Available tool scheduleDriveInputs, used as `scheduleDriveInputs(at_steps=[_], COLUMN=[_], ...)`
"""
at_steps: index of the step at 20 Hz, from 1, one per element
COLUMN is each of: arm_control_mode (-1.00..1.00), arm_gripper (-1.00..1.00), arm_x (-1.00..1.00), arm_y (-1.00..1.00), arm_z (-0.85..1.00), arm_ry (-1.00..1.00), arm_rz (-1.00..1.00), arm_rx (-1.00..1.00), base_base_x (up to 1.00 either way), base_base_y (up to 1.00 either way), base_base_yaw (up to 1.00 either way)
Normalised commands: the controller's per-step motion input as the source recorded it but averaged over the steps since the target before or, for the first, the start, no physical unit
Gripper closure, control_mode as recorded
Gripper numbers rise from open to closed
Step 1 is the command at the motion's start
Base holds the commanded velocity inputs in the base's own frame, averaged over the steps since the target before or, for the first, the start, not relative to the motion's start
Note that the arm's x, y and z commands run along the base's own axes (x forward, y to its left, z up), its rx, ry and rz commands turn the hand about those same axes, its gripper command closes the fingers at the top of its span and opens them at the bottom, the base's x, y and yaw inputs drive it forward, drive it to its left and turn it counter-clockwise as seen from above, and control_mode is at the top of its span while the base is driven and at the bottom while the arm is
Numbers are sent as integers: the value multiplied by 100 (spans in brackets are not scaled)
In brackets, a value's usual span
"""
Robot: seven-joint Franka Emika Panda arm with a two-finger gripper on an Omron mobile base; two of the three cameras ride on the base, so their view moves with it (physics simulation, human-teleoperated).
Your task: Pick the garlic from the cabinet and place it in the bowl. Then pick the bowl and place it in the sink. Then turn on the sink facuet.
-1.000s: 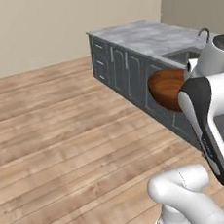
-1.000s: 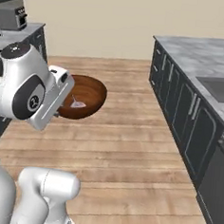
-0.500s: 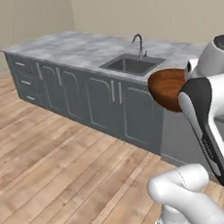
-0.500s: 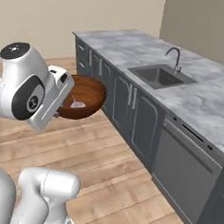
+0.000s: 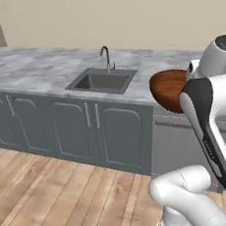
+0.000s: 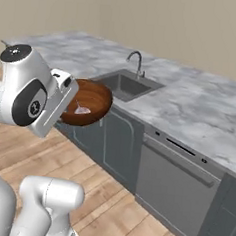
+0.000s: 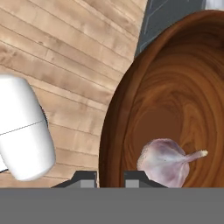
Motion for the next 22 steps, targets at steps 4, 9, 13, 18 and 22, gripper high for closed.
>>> scheduleDriveInputs(at_steps=[4,9,13,18,22], arm_control_mode=[100,100,100,100,100], arm_gripper=[100,100,100,100,100], arm_x=[0,0,0,0,0], arm_y=[0,0,0,0,0], arm_z=[0,0,0,0,0], arm_ry=[0,0,0,0,0], arm_rz=[0,0,0,0,0], arm_rx=[0,0,0,0,0], base_base_x=[100,100,100,88,90], base_base_y=[52,64,83,77,13], base_base_yaw=[-54,-53,-48,-27,-30])
